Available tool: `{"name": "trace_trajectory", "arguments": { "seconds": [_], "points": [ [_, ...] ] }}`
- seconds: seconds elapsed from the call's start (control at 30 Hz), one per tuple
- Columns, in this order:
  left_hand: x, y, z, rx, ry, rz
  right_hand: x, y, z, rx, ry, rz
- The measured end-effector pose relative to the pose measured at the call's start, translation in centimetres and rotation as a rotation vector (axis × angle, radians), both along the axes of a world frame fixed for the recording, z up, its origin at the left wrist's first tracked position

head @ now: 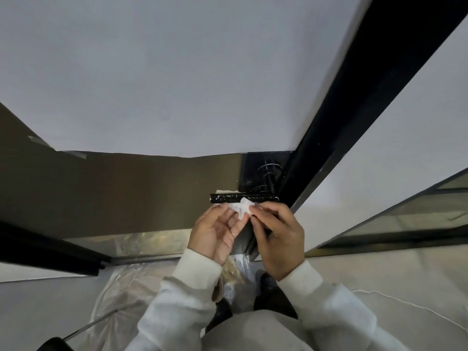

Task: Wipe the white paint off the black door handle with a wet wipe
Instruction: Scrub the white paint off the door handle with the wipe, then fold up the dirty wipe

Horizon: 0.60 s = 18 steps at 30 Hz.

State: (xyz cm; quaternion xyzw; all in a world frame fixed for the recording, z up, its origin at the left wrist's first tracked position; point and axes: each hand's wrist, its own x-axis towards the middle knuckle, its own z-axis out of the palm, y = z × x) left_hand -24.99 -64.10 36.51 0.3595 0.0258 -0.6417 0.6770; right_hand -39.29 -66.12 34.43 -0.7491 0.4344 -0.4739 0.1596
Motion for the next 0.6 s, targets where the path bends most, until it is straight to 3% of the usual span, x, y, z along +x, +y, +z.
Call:
{"name": "trace_trajectory", "arguments": {
  "seconds": [0.13, 0.33, 0.47, 0.6],
  "points": [
    [0.7, 0.3, -0.3, -0.02, -0.013, 0.189, 0.8, -0.5, 0.7, -0.04, -0.026, 0.108],
    [1.0, 0.2, -0.5, -0.062, -0.301, 0.285, 2.7, -1.9, -0.1, -0.035, -0.039, 0.362],
    [1.0, 1.0, -1.5, -0.003, -0.248, 0.407, 2.3, -2.3, -0.7, 0.001, -0.044, 0.522],
    [0.2, 2.4, -2.9, 0.127, -0.131, 0.513, 1.8, -2.4, -2.3, 0.212, 0.033, 0.567]
  ]
}}
